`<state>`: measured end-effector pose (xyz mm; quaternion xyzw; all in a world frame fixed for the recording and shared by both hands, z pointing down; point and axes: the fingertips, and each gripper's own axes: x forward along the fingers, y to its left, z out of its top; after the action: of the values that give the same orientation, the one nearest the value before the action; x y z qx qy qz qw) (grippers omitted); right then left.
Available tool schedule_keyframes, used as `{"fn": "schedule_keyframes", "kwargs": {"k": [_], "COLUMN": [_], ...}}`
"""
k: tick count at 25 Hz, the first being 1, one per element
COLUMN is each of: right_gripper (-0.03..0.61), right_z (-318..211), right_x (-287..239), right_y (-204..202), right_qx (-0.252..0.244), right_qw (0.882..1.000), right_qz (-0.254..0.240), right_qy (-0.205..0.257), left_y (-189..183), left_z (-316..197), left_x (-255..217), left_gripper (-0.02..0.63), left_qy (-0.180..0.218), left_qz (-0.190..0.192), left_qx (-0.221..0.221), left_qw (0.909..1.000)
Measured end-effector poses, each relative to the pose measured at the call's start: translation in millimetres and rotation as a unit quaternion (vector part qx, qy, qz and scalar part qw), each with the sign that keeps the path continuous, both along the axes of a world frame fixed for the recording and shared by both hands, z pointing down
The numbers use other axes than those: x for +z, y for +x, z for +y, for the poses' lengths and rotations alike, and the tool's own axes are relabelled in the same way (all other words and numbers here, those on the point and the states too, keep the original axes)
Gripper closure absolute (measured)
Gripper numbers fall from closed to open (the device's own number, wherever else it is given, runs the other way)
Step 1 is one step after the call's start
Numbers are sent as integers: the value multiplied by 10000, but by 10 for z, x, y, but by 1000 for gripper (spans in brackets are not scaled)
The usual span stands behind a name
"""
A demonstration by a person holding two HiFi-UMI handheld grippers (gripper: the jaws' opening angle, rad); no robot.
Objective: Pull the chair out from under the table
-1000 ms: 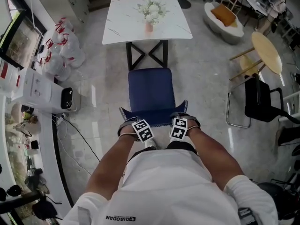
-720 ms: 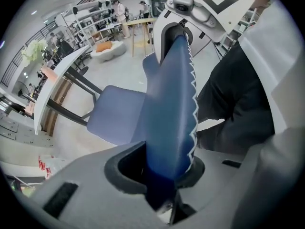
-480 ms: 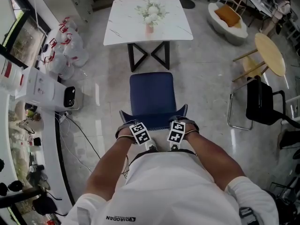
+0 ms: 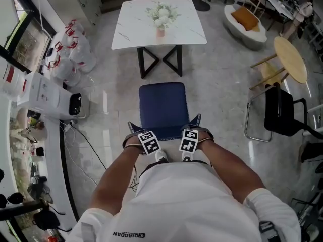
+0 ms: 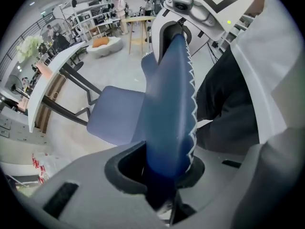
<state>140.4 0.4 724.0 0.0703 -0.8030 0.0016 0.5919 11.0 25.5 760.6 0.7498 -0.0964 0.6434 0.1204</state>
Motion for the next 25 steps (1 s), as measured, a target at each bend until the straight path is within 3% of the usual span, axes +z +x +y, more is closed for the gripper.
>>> {"fn": "schedule_keyframes", "kwargs": {"k": [15,25], "right_gripper": [448,367], "right_z": [15,-7], "right_x": [-24,-227], "right_y": [-4,113], "right_qx": [-96,-66], "right_qw": [9999,9998], "right_qz": [-69,-112], "right_qy": [-91,-148], "left_y": [1,-18], "left_z": [-19,13], "left_x": [-22,-237], "left_gripper": [491,398], "left_qy": [89,-239], "left_qz": [62,371], "left_qx": [11,-251], "left_qw": [9999,9987]}}
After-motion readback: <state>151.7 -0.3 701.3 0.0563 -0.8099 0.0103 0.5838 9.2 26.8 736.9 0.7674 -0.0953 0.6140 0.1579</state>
